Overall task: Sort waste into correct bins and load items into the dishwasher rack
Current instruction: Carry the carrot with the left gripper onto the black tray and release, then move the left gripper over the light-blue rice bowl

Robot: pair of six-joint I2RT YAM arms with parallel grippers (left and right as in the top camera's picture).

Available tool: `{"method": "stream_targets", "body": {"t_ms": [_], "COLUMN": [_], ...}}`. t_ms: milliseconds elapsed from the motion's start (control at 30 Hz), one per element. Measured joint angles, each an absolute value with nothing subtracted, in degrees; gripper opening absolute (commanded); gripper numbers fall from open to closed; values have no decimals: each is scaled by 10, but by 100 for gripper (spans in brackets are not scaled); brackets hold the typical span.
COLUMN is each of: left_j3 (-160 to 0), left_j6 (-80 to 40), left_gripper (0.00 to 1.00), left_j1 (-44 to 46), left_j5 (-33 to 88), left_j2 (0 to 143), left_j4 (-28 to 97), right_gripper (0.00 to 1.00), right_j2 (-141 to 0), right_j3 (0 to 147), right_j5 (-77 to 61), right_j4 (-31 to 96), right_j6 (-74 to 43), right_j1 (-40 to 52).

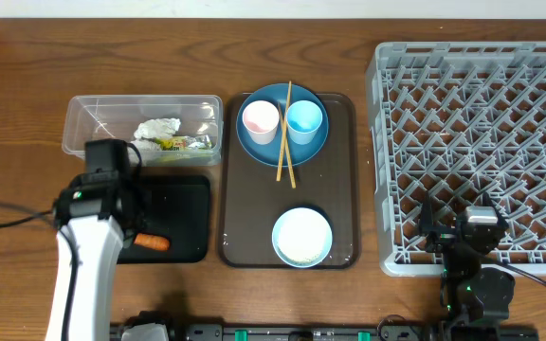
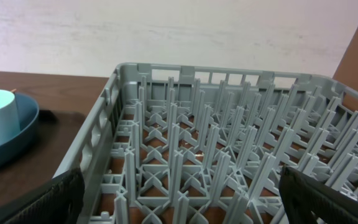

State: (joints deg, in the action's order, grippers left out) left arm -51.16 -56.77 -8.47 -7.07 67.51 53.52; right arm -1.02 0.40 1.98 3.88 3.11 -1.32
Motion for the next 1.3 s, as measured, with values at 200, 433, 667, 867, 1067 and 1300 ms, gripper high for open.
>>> {"method": "stream_targets", "body": {"t_ms": [200,433,667,867,1067,1300], "left_j3": [-522,-522,-522,-522,-522,-522], "left_j6": [-481,-409,-382,-374,-374,-374], "left_gripper": [39,39,39,39,39,39], "left_j1": [-85,-85,-37,47,135,240], "left_j5": [3,119,181,194,196,197], "left_j2": [592,554,554,554,554,557], "left_j4": [536,537,537,528,502,459], "right_gripper": [99,99,99,99,99,99], "right_j2": [-10,-10,-10,-10,-10,-10], "right_j3": [4,4,4,4,4,4], "right_j5": [20,20,20,20,20,20], "right_j4": [39,39,39,39,39,39], "right_j6": [31,31,31,31,31,31], "right_j1": [-13,-13,-13,-13,-13,-13]}}
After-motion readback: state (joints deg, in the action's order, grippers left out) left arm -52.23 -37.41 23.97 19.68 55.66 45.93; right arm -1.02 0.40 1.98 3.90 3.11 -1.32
